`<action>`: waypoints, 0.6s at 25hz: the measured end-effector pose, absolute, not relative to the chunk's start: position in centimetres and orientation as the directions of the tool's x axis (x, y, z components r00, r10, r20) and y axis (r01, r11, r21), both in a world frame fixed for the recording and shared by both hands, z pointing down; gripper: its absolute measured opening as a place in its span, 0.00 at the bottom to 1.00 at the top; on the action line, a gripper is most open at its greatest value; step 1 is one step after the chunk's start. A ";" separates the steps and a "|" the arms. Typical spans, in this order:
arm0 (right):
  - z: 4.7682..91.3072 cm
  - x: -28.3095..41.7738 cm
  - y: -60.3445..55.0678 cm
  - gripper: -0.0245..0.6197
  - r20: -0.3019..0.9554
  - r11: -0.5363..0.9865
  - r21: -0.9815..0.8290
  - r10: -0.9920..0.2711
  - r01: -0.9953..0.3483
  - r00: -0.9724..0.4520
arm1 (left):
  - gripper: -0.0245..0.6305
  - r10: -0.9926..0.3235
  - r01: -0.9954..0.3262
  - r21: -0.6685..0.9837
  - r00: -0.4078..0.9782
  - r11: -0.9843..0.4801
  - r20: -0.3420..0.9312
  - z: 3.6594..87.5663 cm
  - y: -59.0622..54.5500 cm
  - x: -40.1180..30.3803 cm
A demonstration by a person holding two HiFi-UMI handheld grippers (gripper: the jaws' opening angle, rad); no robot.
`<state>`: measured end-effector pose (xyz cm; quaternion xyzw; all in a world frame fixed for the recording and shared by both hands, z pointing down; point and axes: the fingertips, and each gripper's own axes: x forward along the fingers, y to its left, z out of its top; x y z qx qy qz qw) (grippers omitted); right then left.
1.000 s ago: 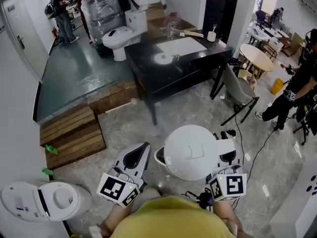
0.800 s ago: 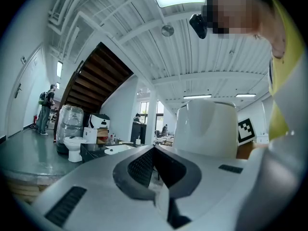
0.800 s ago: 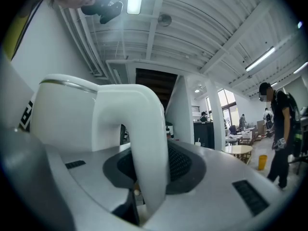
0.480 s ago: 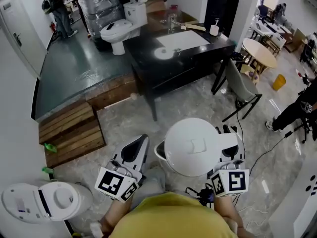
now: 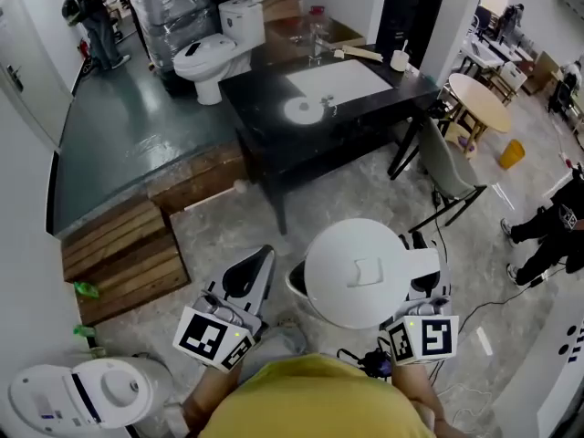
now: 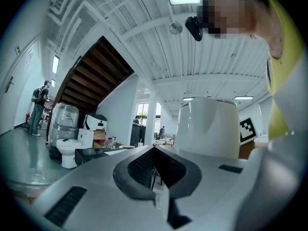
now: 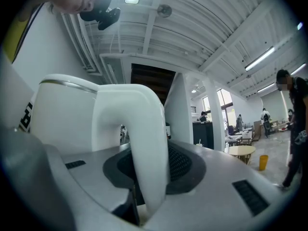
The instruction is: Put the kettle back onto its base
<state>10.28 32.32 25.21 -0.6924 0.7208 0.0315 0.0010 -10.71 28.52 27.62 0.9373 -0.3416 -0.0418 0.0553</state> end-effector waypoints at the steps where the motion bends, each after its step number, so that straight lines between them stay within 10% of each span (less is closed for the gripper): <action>1: 25.2 10.3 31.5 0.21 -0.046 0.033 0.042 -0.998 -0.999 -0.035 | 0.05 -0.639 -0.630 0.129 0.768 -0.766 -0.044 27.6 27.6 -10.7; 15: 25.9 10.0 24.8 0.21 -0.021 -0.048 0.033 -0.999 -0.998 0.047 | 0.05 -0.560 -0.549 0.145 0.827 -0.823 -0.046 28.1 19.6 -10.4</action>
